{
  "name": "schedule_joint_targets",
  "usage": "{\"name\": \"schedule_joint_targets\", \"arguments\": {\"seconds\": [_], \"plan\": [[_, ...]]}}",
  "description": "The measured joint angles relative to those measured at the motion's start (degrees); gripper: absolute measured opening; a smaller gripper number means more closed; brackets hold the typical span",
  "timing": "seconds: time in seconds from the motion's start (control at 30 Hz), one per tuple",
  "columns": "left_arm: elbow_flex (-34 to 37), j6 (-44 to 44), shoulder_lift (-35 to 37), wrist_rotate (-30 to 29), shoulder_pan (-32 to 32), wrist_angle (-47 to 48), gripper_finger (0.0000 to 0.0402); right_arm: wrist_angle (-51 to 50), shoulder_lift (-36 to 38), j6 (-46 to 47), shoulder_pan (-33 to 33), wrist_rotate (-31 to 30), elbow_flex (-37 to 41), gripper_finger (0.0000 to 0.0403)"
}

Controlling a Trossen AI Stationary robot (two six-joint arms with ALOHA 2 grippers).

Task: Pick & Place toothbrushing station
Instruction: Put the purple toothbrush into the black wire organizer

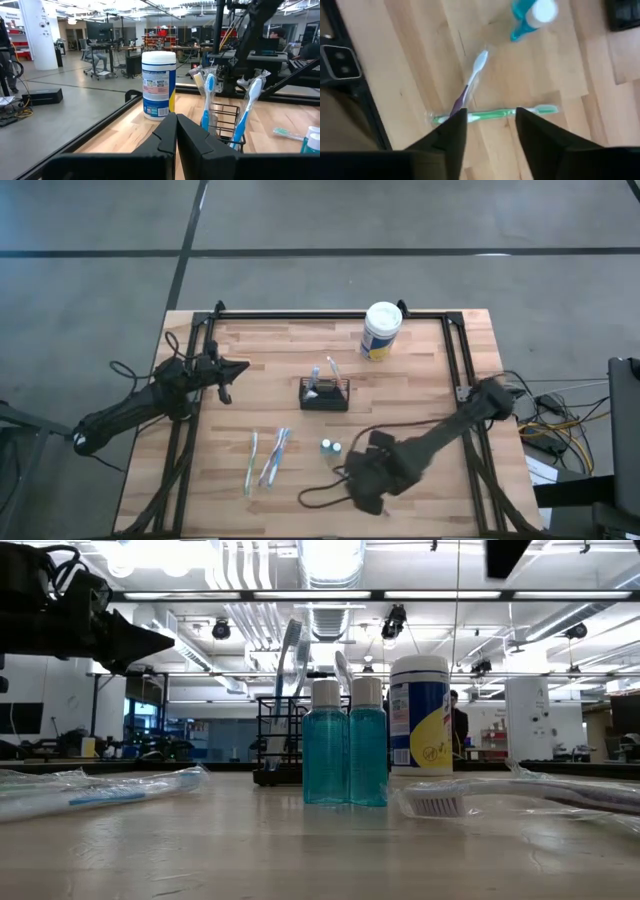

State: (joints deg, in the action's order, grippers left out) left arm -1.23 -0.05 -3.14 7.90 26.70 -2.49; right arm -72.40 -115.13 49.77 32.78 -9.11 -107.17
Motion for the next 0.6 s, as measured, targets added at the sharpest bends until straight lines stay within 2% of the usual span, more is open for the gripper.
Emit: {"name": "schedule_joint_targets", "arguments": {"seconds": [0.13, 0.3, 0.43, 0.6], "plan": [[0.0, 0.0, 0.0, 0.0, 0.0, 0.0, 0.0014, -4.0, -8.2, -0.6, -1.5, 2.9, -7.6, 0.0218], [0.0, 0.2, 0.0, 0.0, 0.0, 0.0, 0.0014, -5.3, -16.1, -3.6, -2.8, 6.8, -13.3, 0.0250], [0.0, 0.2, 0.0, 0.0, 0.0, 0.2, 0.0014, -7.3, -19.6, -5.7, -3.2, 7.5, -14.3, 0.0263], [0.1, 0.1, 0.0, 0.0, 0.0, 0.9, 0.0014, -7.3, -19.2, -3.4, -3.4, 6.3, -12.0, 0.0267]]}}
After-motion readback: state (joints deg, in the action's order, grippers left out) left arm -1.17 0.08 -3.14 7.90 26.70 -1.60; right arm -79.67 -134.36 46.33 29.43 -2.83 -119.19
